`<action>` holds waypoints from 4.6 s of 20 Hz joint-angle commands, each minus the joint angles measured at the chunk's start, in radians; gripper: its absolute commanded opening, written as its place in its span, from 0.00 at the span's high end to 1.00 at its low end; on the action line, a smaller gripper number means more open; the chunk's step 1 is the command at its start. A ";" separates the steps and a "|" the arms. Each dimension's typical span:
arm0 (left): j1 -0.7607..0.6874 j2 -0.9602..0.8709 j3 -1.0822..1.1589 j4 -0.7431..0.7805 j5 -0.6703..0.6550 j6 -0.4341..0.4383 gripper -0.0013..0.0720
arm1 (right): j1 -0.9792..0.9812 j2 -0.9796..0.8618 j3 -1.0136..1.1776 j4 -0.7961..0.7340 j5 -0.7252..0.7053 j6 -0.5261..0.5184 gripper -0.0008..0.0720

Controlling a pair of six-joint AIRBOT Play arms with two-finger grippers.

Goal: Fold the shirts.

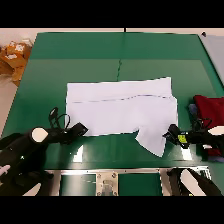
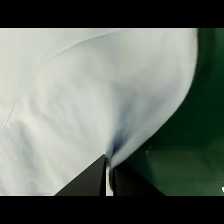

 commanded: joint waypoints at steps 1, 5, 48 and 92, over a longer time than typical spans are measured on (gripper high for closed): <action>0.000 -0.003 -0.018 0.010 0.076 -0.031 0.32 | 0.000 0.001 0.001 0.023 -0.016 -0.035 0.90; 0.000 -0.003 -0.017 0.091 0.152 -0.019 0.96 | 0.000 0.001 0.002 0.050 -0.026 -0.053 0.92; 0.148 -0.805 1.083 0.446 -0.146 0.292 0.10 | 0.275 -0.808 1.061 -0.061 -0.180 -0.079 0.24; -0.246 -1.176 1.492 -0.146 -0.406 0.433 0.96 | 0.236 -0.515 1.282 0.217 0.533 -0.232 0.96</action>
